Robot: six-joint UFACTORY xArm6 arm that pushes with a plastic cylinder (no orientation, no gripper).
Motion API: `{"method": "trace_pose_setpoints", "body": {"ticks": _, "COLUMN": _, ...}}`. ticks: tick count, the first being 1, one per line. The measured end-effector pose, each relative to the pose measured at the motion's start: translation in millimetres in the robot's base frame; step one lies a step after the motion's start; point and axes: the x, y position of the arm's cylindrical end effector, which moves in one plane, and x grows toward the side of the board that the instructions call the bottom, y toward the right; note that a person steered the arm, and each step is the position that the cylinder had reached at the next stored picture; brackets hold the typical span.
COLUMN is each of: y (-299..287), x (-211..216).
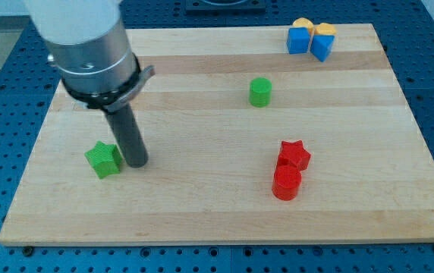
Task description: Push the green circle into the green star
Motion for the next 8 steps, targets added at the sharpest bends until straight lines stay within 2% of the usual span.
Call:
{"method": "trace_pose_setpoints", "body": {"ticks": 1, "y": 88, "x": -25}}
{"method": "trace_pose_setpoints", "body": {"ticks": 3, "y": 214, "x": -33}}
{"method": "trace_pose_setpoints", "body": {"ticks": 4, "y": 230, "x": -44}}
{"method": "trace_pose_setpoints", "body": {"ticks": 6, "y": 301, "x": -80}}
{"method": "trace_pose_setpoints", "body": {"ticks": 8, "y": 337, "x": -86}}
